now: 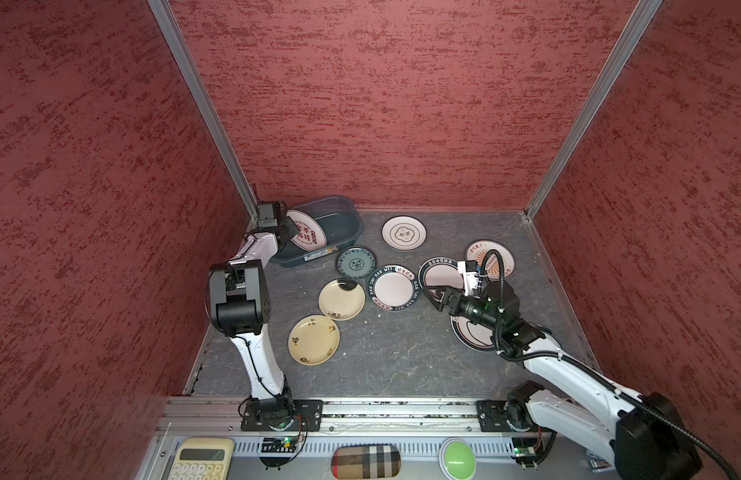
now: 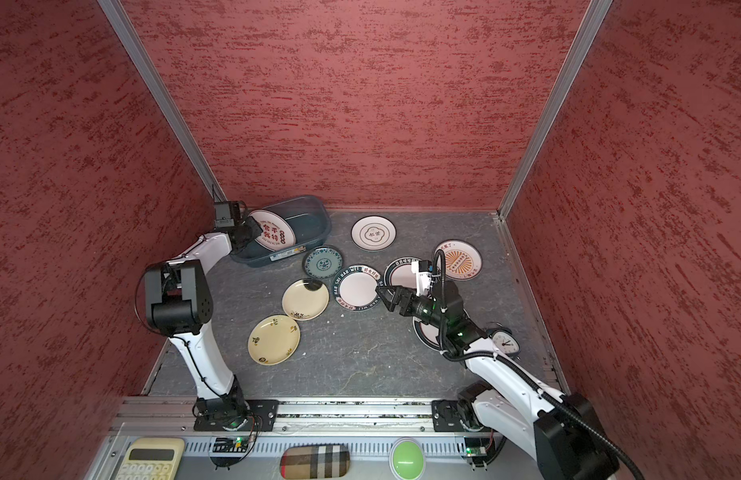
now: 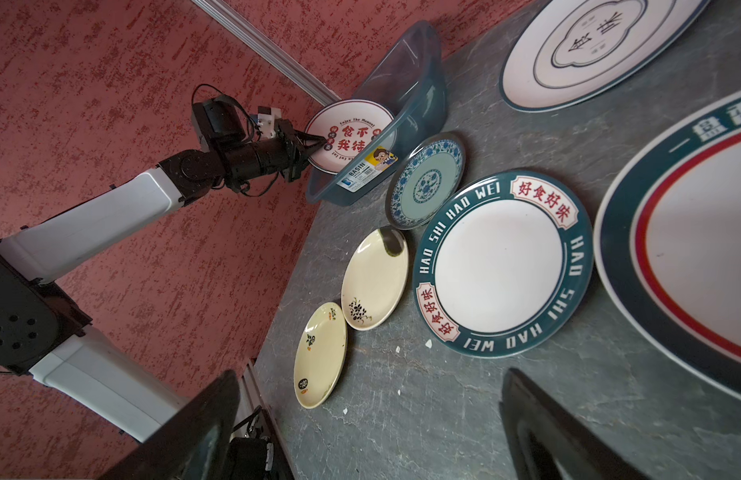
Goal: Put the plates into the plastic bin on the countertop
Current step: 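Lower the plate into the basin and open the left gripper, then withdraw the left gripper from the basin while the right gripper moves toward green-rimmed plates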
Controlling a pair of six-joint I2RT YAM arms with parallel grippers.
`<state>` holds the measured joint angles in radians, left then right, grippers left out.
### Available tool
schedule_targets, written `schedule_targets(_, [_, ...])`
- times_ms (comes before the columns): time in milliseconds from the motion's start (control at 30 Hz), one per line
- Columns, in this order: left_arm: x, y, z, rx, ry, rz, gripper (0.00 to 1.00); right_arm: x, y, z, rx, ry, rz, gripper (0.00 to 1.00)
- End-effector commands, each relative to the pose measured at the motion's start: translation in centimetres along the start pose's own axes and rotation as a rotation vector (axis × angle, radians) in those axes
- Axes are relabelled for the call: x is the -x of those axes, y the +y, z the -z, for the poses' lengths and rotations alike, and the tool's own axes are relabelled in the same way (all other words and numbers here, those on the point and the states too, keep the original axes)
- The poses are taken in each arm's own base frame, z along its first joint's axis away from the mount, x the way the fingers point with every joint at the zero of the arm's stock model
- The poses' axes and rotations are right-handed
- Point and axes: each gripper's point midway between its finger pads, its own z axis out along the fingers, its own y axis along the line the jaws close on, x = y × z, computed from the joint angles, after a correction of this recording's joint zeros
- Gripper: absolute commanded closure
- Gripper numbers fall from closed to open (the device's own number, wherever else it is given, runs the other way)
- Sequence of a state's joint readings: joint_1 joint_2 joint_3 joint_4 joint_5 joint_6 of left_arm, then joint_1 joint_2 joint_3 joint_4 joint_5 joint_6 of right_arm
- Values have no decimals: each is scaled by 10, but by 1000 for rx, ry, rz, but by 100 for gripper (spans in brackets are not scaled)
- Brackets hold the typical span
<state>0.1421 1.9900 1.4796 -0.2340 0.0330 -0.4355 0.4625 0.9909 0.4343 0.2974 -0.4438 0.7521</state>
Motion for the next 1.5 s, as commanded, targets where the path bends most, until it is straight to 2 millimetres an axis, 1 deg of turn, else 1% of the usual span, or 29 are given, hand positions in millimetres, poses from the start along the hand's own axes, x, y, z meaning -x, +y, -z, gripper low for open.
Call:
schedule_targets(0, [5, -9, -1, -31, 10, -3, 94, 3, -2, 2, -13, -14, -3, 1])
schedule_targets(133, [6, -9, -3, -29, 16, -17, 89, 2, -5, 3, -29, -15, -13, 1])
schedule_targets(167, [6, -8, -3, -25, 17, -19, 85, 2, -6, 3, -32, -16, -14, 1])
schedule_targets(200, [7, -8, -3, -24, 19, -19, 78, 1, -6, 3, -35, -15, -15, 1])
schedule_targets(300, [7, -8, -2, -29, 26, -22, 67, 1, -10, 5, -56, -18, -23, 1])
schedule_targets(333, [8, -10, 0, -36, 25, -24, 60, 1, -12, 6, -68, -21, -23, 1])
schedule_targets(367, [9, -12, 3, -44, 20, -28, 55, 1, -13, 7, -73, -23, -21, 1])
schedule_targets(400, [10, -14, 5, -53, 13, -34, 53, 1, -14, 7, -79, -26, -20, 1])
schedule_targets(467, [13, -18, 11, -68, -10, -47, 45, 1, -16, 10, -91, -36, -18, 1])
schedule_targets(500, [14, -20, 13, -73, -18, -52, 40, 2, -16, 11, -95, -40, -15, 1])
schedule_targets(567, [16, -24, 19, -83, -35, -67, 24, 3, -17, 12, -107, -45, -4, 1])
schedule_targets(600, [18, -26, 22, -87, -44, -75, 19, 3, -18, 13, -112, -46, -4, 1])
schedule_targets(633, [18, -28, 25, -91, -52, -85, 11, 3, -18, 13, -117, -45, 0, 1])
schedule_targets(667, [19, -31, 27, -93, -55, -92, 2, 4, -18, 14, -121, -47, 1, 1])
schedule_targets(700, [19, -32, 29, -94, -59, -100, 1, 5, -19, 14, -126, -48, 2, 1])
schedule_targets(867, [23, -41, 42, -108, -78, -115, 1, 7, -20, 15, -138, -55, 5, 1])
schedule_targets(967, [22, -46, 52, -121, -89, -120, 1, 8, -21, 16, -150, -59, 4, 1])
schedule_targets(1133, [20, -58, 78, -152, -136, -127, 1, 10, -25, 18, -175, -72, 13, 1])
schedule_targets(1300, [7, -73, 103, -178, -161, -152, 1, 10, -30, 18, -209, -66, 19, 1])
schedule_targets(1433, [-9, -84, 125, -208, -186, -171, 1, 14, -34, 17, -245, -75, 42, 1])
schedule_targets(1467, [-17, -86, 130, -215, -183, -175, 0, 17, -38, 18, -263, -87, 51, 1])
